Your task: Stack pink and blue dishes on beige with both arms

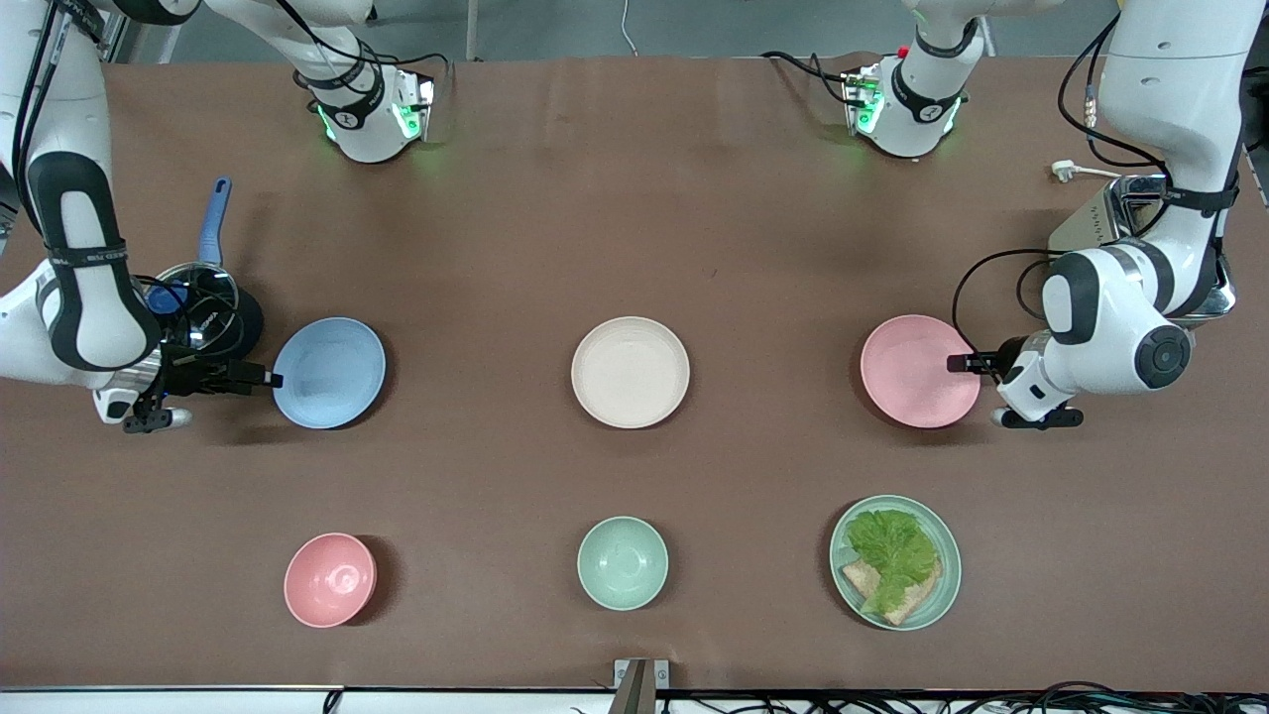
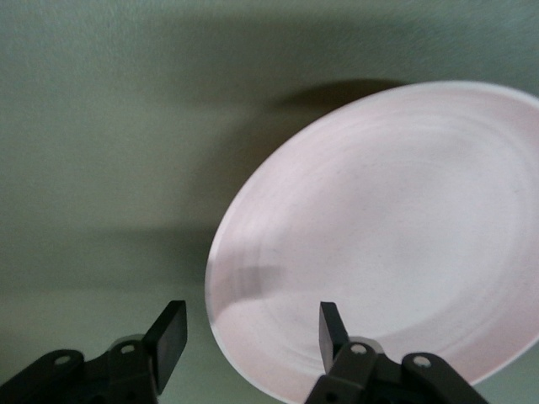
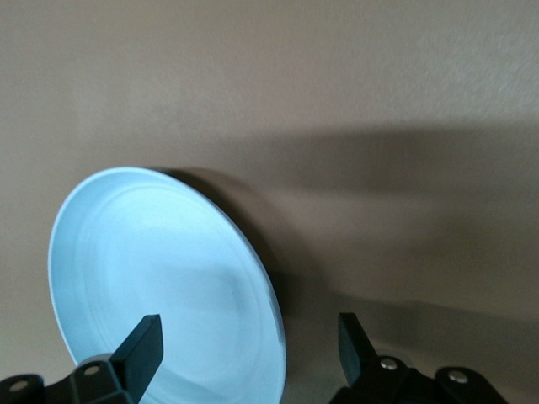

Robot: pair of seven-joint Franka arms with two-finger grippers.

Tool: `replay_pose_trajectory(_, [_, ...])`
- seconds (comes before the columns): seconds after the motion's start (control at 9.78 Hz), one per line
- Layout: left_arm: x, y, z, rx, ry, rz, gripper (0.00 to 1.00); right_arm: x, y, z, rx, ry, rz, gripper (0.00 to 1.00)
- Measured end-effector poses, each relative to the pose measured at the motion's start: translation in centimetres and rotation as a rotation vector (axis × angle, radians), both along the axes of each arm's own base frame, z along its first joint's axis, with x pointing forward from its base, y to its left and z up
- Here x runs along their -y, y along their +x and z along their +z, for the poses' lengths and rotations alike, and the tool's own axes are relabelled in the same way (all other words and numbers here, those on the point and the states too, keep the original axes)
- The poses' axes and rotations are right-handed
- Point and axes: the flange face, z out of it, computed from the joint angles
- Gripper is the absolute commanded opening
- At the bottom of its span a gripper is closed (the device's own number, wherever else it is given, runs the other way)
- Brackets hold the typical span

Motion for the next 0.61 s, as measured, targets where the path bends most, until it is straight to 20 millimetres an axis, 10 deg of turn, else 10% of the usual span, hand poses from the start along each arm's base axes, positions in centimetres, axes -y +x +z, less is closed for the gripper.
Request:
replay_pose_trajectory(0.2, [-0.3, -0.2, -0.9, -0.007, 0.001, 0.006, 0.08, 0.1, -0.8, -0.9, 0.001, 0.014, 0.026, 0.46])
replay_pose_trajectory(0.61, [-0.3, 0.1, -0.3, 0.016, -0.004, 0.0, 0.0, 0.8, -1.5, -2.3, 0.007, 0.046, 0.006, 0.01])
